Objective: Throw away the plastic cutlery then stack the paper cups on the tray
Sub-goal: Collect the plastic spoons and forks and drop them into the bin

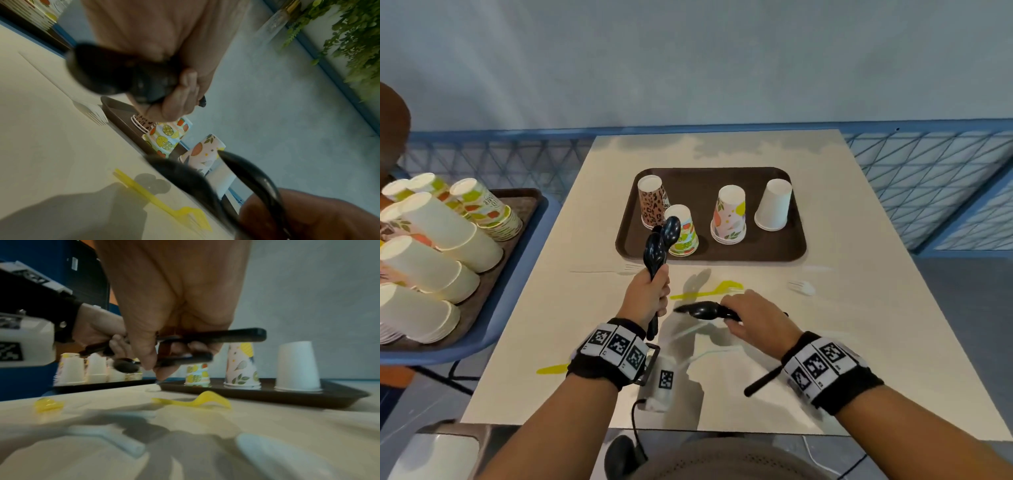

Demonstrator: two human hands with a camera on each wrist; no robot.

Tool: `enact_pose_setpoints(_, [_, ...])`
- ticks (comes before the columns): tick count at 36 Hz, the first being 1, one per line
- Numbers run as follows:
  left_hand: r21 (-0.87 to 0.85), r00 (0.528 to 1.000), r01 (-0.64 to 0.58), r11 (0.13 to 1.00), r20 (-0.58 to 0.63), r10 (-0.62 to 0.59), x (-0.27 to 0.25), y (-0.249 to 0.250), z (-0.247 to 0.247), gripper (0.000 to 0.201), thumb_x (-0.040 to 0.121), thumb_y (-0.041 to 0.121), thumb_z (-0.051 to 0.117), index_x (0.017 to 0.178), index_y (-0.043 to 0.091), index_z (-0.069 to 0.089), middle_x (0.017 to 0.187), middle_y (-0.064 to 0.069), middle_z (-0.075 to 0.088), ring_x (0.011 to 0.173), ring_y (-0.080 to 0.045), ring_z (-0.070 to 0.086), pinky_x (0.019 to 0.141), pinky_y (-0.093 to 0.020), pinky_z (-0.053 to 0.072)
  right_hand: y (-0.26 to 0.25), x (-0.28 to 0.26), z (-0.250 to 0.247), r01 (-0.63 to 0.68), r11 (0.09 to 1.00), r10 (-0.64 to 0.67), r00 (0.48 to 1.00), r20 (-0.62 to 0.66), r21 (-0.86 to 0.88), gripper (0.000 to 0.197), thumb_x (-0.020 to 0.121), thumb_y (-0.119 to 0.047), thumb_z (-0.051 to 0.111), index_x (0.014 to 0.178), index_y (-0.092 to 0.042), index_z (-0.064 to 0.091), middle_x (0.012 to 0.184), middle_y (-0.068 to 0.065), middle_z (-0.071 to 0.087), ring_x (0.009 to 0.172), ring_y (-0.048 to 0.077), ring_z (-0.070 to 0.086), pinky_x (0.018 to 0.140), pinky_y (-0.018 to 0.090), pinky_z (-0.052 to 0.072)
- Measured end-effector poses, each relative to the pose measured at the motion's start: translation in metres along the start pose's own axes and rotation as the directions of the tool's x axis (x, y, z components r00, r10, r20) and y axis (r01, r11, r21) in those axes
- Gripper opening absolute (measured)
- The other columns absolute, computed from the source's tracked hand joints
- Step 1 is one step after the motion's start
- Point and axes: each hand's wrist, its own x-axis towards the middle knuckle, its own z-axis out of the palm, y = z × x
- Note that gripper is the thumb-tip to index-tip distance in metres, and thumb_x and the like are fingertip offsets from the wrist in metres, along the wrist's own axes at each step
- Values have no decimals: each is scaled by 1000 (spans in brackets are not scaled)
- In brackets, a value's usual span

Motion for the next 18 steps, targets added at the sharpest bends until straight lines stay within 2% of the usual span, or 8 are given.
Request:
enact_pose_setpoints(3, [-3,998,2,1000,60,-2,3,2,12,32,98,23,40,68,15,35,56,0,28,34,-6,22,36,-19,21,12,-11,-10,-164,986,164,984,-65,6,22,87,-13,44,107,-7,51,98,18,62,97,33,52,69,38,36])
enact_pose_setpoints(5, [10,995,2,1000,97,-3,6,2,20,32,98,23,40,67,15,35,56,0,29,33,-6,22,36,-19,20,24,-23,-12,-287,955,292,954,-71,78,25,88,-11,43,112,-5,44,88,19,62,86,36,56,59,33,31])
enact_pose_setpoints(7, [42,992,-4,999,127,-1,10,3,29,33,98,23,40,67,14,35,56,-1,29,32,-6,23,35,-19,20,33,-36,-11,-391,904,407,911,-68,173,25,88,-9,43,111,-2,39,69,11,54,70,33,52,48,30,25])
enact_pose_setpoints(8, [56,990,-7,998,144,-1,11,3,33,33,98,23,40,67,14,35,56,-1,29,32,-6,23,34,-18,20,36,-43,-9,-428,879,450,890,-70,210,22,89,-10,43,109,-2,39,68,9,53,69,31,51,47,28,25])
enact_pose_setpoints(10, [76,982,-13,997,187,-1,13,4,41,33,98,22,39,67,14,35,56,-1,29,32,-6,23,34,-17,20,38,-56,-3,-471,849,502,861,-83,239,19,89,-14,45,105,-4,40,83,17,63,78,34,58,53,31,31])
enact_pose_setpoints(12, [103,971,-24,994,238,-1,15,6,49,32,99,22,39,68,14,35,56,0,28,33,-6,23,36,-18,20,37,-66,7,-501,836,528,845,-82,225,29,89,-22,50,113,-6,43,98,16,67,91,34,62,62,28,35])
enact_pose_setpoints(18, [189,934,-54,981,357,-17,18,10,63,30,98,23,40,69,15,37,54,1,29,33,-7,23,37,-19,21,25,-83,36,-572,796,585,811,-11,197,40,90,-35,51,123,-14,45,109,14,64,97,30,62,68,29,39])
